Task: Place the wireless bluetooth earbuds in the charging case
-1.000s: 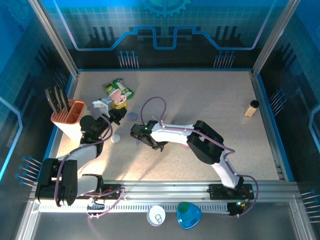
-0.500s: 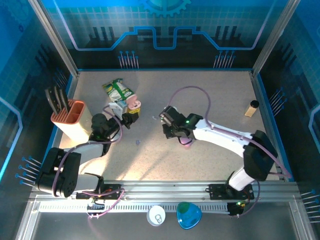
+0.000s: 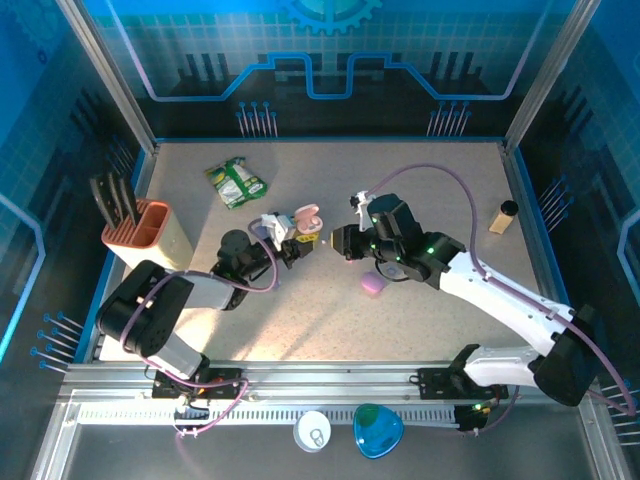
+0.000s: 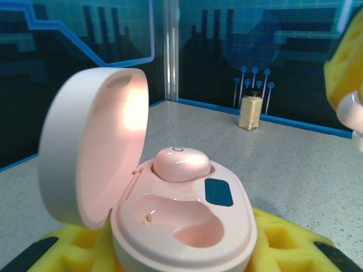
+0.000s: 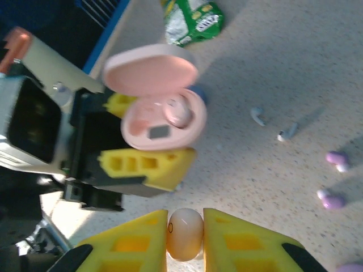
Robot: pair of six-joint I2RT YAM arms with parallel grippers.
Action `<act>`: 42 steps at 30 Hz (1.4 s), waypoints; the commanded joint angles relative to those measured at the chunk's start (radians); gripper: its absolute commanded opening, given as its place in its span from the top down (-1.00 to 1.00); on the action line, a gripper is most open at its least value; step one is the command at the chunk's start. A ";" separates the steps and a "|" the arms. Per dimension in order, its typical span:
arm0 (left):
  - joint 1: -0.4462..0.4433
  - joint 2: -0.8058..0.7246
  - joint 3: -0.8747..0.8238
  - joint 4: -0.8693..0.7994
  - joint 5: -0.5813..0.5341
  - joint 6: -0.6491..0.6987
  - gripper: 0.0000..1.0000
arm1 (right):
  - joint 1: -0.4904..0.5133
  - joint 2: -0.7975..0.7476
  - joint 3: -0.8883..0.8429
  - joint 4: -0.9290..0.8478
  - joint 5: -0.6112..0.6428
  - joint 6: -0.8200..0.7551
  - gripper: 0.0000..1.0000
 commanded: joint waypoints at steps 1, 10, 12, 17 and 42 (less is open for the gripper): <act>-0.040 0.029 0.045 0.070 -0.013 0.042 0.40 | -0.012 0.001 0.016 0.053 -0.064 -0.030 0.57; -0.103 0.074 0.067 0.103 -0.006 0.055 0.41 | -0.021 0.044 0.044 0.092 -0.091 -0.042 0.56; -0.107 0.073 0.066 0.105 -0.003 0.058 0.40 | -0.027 0.054 0.046 0.098 -0.093 -0.041 0.56; -0.119 0.072 0.054 0.106 0.011 0.085 0.40 | -0.036 0.090 0.049 0.132 -0.110 -0.028 0.57; -0.119 0.066 0.058 0.112 -0.041 0.037 0.40 | -0.050 0.158 0.008 0.241 -0.123 0.047 0.54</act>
